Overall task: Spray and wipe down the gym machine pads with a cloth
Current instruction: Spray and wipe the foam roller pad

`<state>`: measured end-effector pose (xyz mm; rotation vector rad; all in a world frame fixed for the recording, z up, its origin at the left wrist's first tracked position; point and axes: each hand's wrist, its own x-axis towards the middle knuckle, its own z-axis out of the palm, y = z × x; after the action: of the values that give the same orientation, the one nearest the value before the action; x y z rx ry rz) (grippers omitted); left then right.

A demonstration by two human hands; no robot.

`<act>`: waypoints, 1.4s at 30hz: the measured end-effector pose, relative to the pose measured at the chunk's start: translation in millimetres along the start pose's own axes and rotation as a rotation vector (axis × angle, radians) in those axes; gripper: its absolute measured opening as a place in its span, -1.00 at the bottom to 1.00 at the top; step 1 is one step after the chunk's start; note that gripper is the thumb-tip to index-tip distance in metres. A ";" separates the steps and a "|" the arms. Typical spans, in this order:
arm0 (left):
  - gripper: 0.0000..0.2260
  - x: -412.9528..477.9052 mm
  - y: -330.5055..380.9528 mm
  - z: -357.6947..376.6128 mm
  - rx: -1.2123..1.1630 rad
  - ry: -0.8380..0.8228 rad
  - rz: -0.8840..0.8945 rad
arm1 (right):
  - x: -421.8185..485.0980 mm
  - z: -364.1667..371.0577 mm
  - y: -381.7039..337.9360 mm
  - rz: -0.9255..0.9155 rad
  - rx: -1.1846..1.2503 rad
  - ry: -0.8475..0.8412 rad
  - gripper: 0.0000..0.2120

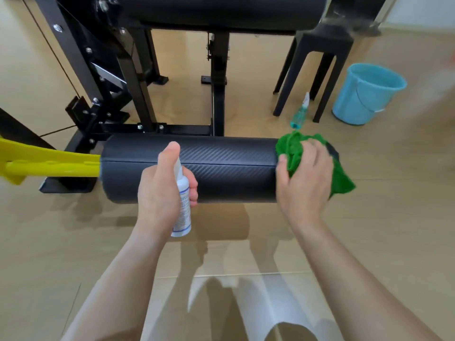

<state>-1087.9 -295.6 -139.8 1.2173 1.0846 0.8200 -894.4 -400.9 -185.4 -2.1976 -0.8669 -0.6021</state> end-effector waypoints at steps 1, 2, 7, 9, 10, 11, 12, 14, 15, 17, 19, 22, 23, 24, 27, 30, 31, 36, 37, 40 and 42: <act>-0.41 1.5 3.7 -9.3 0.003 0.021 0.023 | -16.4 8.6 -20.0 -0.074 0.019 -0.008 -0.61; -0.42 2.7 7.4 -19.2 0.002 0.042 0.044 | -30.8 18.8 -42.8 -0.155 0.044 -0.030 -0.61; -0.40 6.5 7.0 -72.5 -0.016 0.154 0.072 | -52.9 67.8 -152.2 -0.274 0.097 -0.112 -0.64; -0.38 10.1 0.1 -87.8 0.006 0.173 0.050 | -52.2 80.4 -183.1 -0.334 0.113 -0.142 -0.64; -0.39 12.3 -3.0 -93.9 -0.002 0.181 0.039 | -52.3 84.4 -197.5 -0.380 0.133 -0.165 -0.64; -0.39 15.2 -6.1 -99.4 -0.025 0.196 0.026 | -52.0 87.3 -210.4 -0.438 0.155 -0.192 -0.65; -0.41 17.8 -8.4 -104.1 -0.053 0.220 0.010 | -50.6 89.1 -221.4 -0.506 0.166 -0.222 -0.65; -0.42 22.8 -13.2 -110.4 -0.081 0.254 -0.010 | -41.6 85.9 -231.5 -0.614 0.162 -0.288 -0.62; -0.43 25.0 -15.9 -110.5 -0.079 0.254 -0.012 | -33.5 79.3 -228.8 -0.622 0.173 -0.301 -0.61; -0.43 26.5 -20.7 -105.8 -0.069 0.243 -0.004 | -18.3 58.4 -204.3 -0.548 0.241 -0.253 -0.63; -0.41 27.6 -23.4 -96.3 -0.054 0.255 0.032 | -16.6 30.1 -157.7 -0.369 0.321 -0.115 -0.64; -0.42 32.4 -16.1 -81.1 -0.096 0.314 0.098 | -43.4 0.2 -78.6 -0.165 0.293 0.017 -0.66; -0.42 35.1 -11.7 -77.3 -0.131 0.327 0.121 | -55.0 0.2 -62.2 -0.155 0.237 -0.010 -0.65; -0.42 37.9 -7.1 -74.3 -0.149 0.333 0.145 | -64.7 5.3 -52.2 -0.161 0.182 -0.062 -0.63; -0.37 39.1 1.0 -66.4 -0.157 0.300 0.154 | -55.4 26.3 -53.4 -0.201 0.128 -0.109 -0.63; -0.40 28.6 -8.1 -66.1 -0.139 0.243 0.086 | -8.1 34.7 -70.6 -0.151 0.075 -0.104 -0.68; -0.41 23.9 -12.3 -68.1 -0.116 0.232 0.058 | 5.5 35.7 -74.7 -0.144 0.045 -0.132 -0.69; -0.39 13.9 -20.3 -85.2 -0.087 0.258 -0.044 | 18.1 28.3 -78.7 -0.136 0.114 -0.213 -0.72; -0.39 13.5 -21.8 -87.9 -0.069 0.250 -0.057 | 16.5 24.5 -78.7 -0.107 0.177 -0.193 -0.72; -0.38 11.4 -26.7 -91.1 -0.032 0.188 -0.079 | 15.0 7.8 -83.2 -0.023 0.315 -0.089 -0.71; -0.40 11.0 -25.9 -90.3 -0.011 0.161 -0.073 | 14.5 -4.1 -87.8 0.001 0.356 -0.041 -0.70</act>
<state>-1171.9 -262.2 -167.5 1.1096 1.2464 0.8779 -949.0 -350.6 -136.0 -1.8926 -0.9166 -0.3698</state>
